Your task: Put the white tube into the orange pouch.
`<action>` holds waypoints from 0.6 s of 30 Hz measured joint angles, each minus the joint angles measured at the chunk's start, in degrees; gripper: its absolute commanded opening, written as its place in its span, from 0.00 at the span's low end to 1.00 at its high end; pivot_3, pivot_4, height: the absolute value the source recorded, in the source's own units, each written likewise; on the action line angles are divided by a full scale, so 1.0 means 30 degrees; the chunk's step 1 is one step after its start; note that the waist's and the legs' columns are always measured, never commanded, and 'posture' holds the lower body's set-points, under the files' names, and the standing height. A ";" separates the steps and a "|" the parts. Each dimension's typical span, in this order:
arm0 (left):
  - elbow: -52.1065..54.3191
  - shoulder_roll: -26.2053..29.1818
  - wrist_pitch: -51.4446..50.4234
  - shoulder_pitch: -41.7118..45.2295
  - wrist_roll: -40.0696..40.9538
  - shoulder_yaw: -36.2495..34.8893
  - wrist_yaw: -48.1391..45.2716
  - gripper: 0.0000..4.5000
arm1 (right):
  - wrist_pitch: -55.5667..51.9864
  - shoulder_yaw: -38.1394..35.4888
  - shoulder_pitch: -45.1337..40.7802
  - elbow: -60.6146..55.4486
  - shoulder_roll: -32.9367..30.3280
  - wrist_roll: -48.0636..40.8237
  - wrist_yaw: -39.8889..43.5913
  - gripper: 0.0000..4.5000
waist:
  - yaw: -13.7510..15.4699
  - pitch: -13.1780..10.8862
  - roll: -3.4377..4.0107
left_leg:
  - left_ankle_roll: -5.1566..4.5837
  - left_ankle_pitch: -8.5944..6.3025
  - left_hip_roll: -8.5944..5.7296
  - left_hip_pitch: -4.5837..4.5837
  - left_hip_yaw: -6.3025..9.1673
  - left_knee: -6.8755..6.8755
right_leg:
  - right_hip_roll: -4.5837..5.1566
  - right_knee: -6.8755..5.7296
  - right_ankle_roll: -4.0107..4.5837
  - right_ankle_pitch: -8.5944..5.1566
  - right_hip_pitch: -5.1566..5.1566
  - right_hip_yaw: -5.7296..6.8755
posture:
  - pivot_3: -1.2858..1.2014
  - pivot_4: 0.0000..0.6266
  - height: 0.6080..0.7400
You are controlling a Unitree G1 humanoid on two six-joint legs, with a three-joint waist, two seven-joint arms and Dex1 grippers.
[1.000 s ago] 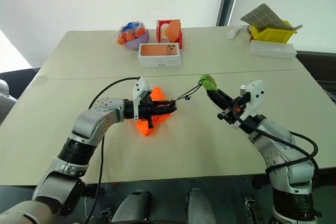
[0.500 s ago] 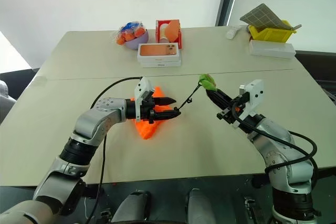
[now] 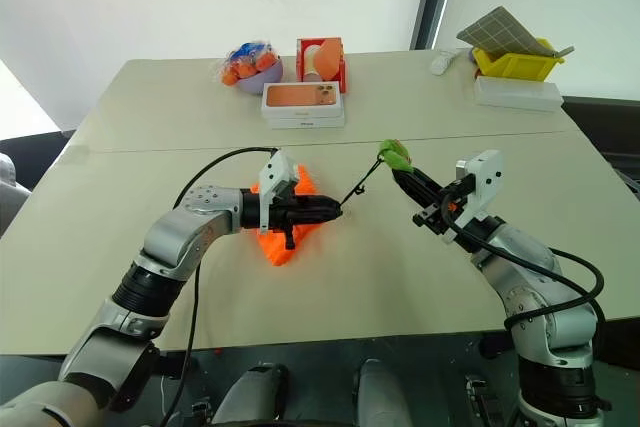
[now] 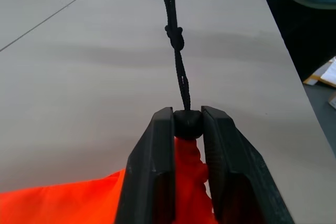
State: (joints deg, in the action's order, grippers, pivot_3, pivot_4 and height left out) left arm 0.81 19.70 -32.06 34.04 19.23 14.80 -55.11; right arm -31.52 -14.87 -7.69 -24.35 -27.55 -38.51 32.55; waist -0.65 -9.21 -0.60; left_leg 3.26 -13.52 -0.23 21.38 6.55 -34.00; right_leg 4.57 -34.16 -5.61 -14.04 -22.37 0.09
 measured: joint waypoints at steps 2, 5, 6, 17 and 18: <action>0.0000 0.0036 0.0052 0.0000 -0.0082 0.0033 0.0000 0.05 | 0.0000 0.0000 0.0000 0.0000 0.0000 0.0003 0.0002 0.00 | -0.0002 0.0000 0.0000 | -0.0001 0.0000 0.0000 0.0000 0.0000 0.0000 | 0.0000 0.0000 0.0000 0.0000 0.0000 0.0000 | 0.52 0.24 1.00; 0.0000 0.0124 0.0115 -0.0003 -0.0269 0.0058 0.0001 0.05 | 0.0033 0.0000 -0.0005 0.0011 0.0000 0.0033 -0.0011 0.00 | -0.0006 0.0000 0.0000 | 0.0000 0.0000 0.0000 0.0000 -0.0001 0.0000 | 0.0000 0.0000 0.0000 0.0000 0.0000 0.0000 | 0.52 0.24 1.00; 0.0000 0.0207 0.0168 -0.0019 -0.0390 0.0067 -0.0003 0.05 | 0.0178 0.0001 -0.0067 0.0123 0.0003 0.0095 -0.0080 0.00 | -0.0012 0.0000 0.0000 | 0.0000 0.0000 0.0000 0.0000 0.0000 0.0000 | 0.0000 -0.0001 0.0000 0.0000 0.0000 0.0000 | 0.52 0.24 1.00; 0.1101 0.3052 0.1779 -0.2816 -0.1533 0.0232 -0.0587 0.05 | 0.2185 0.0485 -0.2055 0.6243 -0.0306 0.6525 -0.4597 0.00 | 0.0010 0.0009 0.0028 | -0.0001 0.0000 0.0000 0.0008 -0.0003 0.0005 | 0.0004 -0.0003 0.0077 0.0041 -0.0012 -0.0004 | 0.52 0.24 1.00; 0.1287 0.3292 0.1882 -0.3099 -0.1663 0.0233 -0.0596 0.05 | 0.2205 0.0488 -0.2057 0.6496 -0.0310 0.6802 -0.4758 0.00 | -0.0004 0.0008 0.0033 | -0.0001 0.0000 0.0000 0.0007 -0.0003 0.0009 | 0.0004 -0.0002 0.0077 0.0040 -0.0012 -0.0006 | 0.52 0.24 1.00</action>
State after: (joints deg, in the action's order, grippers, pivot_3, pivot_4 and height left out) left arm 4.67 29.58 -26.42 24.74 14.24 15.50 -56.90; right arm -24.90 -13.40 -13.86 -4.86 -28.48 -18.11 18.28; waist -0.66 -9.18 -0.50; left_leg 3.26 -13.52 -0.24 21.40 6.54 -33.97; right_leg 4.58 -34.17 -5.38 -13.92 -22.40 0.07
